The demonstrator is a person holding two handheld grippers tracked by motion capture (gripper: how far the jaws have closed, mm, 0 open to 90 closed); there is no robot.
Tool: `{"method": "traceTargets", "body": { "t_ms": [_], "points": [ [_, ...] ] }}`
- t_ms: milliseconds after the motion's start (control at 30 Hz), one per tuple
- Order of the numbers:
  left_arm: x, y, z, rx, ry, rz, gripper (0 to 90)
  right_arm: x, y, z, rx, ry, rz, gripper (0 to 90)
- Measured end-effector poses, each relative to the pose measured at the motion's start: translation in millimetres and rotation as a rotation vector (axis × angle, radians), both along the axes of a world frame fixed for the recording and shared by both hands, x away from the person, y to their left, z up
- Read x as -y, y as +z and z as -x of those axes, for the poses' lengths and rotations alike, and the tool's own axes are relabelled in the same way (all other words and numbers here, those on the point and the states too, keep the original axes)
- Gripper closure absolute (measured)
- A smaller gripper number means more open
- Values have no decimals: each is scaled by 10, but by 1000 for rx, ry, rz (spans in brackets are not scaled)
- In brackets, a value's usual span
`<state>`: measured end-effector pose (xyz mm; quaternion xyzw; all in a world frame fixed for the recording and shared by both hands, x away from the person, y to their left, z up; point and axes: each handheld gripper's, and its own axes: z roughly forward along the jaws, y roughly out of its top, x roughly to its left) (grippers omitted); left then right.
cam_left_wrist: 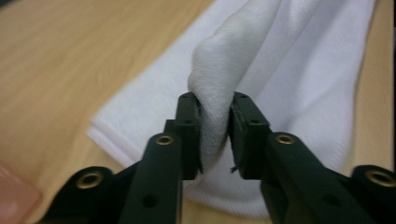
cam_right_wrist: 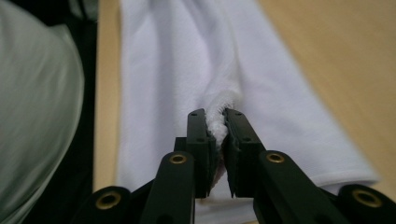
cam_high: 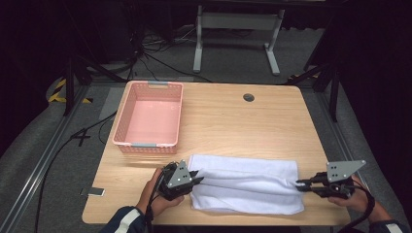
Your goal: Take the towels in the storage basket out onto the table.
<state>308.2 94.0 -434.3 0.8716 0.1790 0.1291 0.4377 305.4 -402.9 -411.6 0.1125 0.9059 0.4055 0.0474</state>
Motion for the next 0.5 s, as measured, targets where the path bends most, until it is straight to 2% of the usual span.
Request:
{"method": "traceTargets", "body": {
  "t_ms": [33,67,167,200,267,300,367,400,433,467,500],
  "points": [
    [-31,-8,9,-27,17,-21,644,-11,-29,47,-8,25,29,728],
    [-75,-9,12,-51,37,-15,572,-19,-39,88,-16,36,50,702],
    [-129,45,-14,-113,87,70,418,-9,4,190,-5,39,44,662],
    [-98,77,-20,-106,77,61,390,-16,21,205,1,17,40,624],
    [-11,142,-21,-74,58,41,361,-42,51,236,2,3,45,623],
    [28,172,-21,-66,41,61,347,-58,71,252,-7,21,38,622],
    [113,204,-35,-67,23,76,347,-111,127,304,12,35,33,601],
    [162,192,-40,-76,16,68,349,-126,143,304,16,18,23,607],
    [221,158,-44,-101,-33,49,398,-145,156,293,10,-12,9,632],
    [221,158,-44,-101,-33,49,463,-175,151,282,10,-37,7,635],
    [270,123,-34,-104,-57,16,455,-205,129,267,5,-53,19,637]
  ]
}}
